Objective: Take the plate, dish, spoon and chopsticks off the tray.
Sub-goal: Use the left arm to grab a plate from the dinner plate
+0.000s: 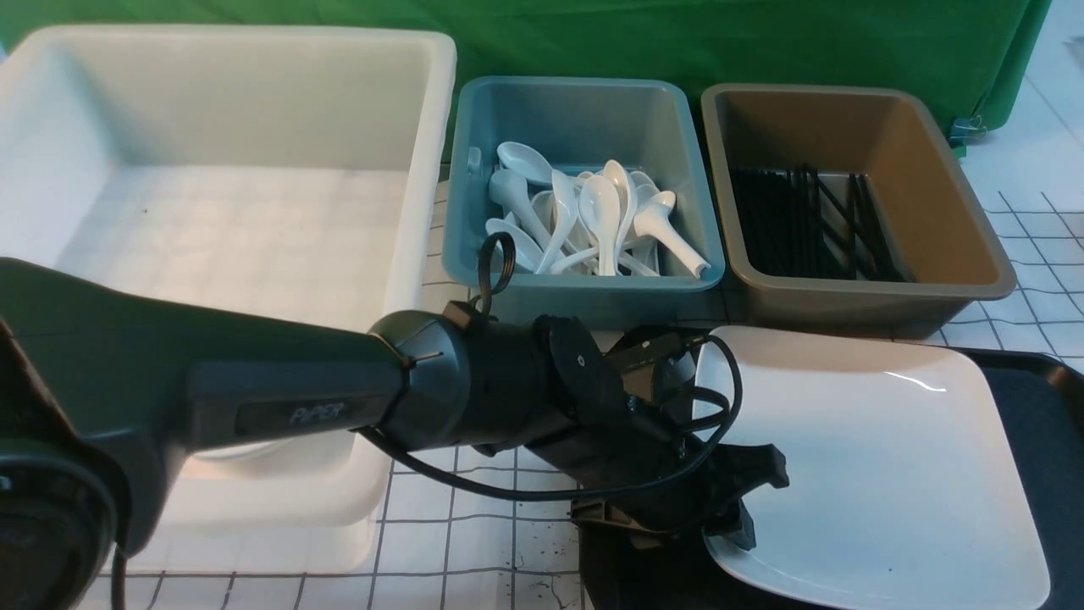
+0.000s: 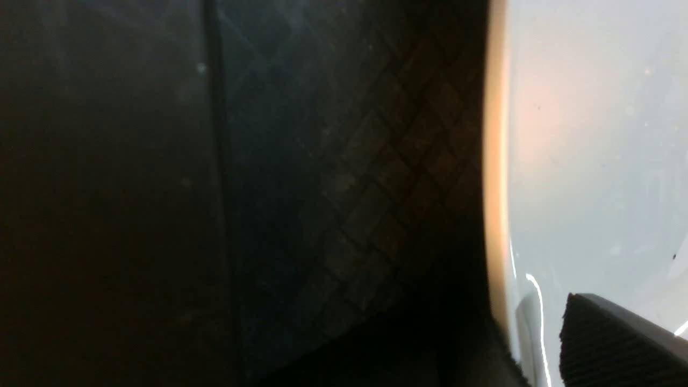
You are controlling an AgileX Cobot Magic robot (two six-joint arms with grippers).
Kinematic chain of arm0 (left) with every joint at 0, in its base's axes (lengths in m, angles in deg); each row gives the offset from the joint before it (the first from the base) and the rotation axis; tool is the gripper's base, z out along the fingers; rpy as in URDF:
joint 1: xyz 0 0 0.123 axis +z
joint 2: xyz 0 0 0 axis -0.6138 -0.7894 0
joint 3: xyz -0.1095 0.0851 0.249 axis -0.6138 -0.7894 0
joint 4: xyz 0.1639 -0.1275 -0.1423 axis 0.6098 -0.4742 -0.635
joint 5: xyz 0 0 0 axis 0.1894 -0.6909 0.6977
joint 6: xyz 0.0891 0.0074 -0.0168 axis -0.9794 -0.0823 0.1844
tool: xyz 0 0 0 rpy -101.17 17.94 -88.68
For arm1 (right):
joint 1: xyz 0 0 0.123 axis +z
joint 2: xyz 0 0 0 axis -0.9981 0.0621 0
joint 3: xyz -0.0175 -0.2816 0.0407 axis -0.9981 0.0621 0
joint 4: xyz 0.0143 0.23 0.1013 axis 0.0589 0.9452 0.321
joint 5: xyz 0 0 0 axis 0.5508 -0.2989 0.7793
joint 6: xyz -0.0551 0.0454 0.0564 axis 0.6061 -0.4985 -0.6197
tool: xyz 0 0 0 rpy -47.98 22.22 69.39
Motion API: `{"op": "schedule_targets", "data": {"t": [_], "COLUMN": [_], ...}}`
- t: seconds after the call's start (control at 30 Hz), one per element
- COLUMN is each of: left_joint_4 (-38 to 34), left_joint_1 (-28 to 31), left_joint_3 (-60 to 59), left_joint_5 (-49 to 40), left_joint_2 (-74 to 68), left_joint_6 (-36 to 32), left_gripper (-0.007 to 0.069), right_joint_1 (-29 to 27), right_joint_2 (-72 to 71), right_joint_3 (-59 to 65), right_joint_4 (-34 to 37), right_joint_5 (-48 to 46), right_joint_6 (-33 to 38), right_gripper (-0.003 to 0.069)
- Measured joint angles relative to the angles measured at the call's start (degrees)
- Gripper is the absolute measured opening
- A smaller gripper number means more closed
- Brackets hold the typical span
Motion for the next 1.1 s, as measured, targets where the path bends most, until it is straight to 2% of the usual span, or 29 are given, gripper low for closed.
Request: {"op": "schedule_targets", "data": {"t": [0.17, 0.4, 0.57, 0.67, 0.8, 0.87, 1.1], "left_joint_4": [-0.1, -1.3, -3.6, -5.4, -8.0, -9.5, -9.1], "left_joint_1": [0.0, 0.0, 0.0, 0.0, 0.0, 0.0, -0.1], "left_joint_3": [0.0, 0.0, -0.1, -0.1, -0.1, -0.1, -0.7], "left_joint_5": [-0.4, 0.0, 0.4, 0.4, 0.3, 0.4, 0.0], "left_joint_2": [-0.1, -0.1, -0.1, -0.2, -0.2, -0.2, 2.2], "left_joint_6": [-0.7, -0.7, -0.7, -0.7, -0.5, -0.4, -0.3], "left_gripper": [0.0232, 0.0293, 0.03, 0.0232, 0.0063, 0.0029, 0.0024], "right_joint_1": [0.0, 0.0, 0.0, 0.0, 0.0, 0.0, 0.0], "right_joint_2": [0.0, 0.0, 0.0, 0.0, 0.0, 0.0, 0.0], "right_joint_3": [0.0, 0.0, 0.0, 0.0, 0.0, 0.0, 0.0], "right_joint_4": [0.0, 0.0, 0.0, 0.0, 0.0, 0.1, 0.2], "right_joint_5": [0.0, 0.0, 0.0, 0.0, 0.0, 0.0, 0.0], "right_joint_6": [0.0, 0.0, 0.0, 0.0, 0.0, 0.0, 0.0], "right_gripper": [0.0104, 0.0104, 0.0105, 0.0108, 0.0112, 0.0112, 0.0114]}}
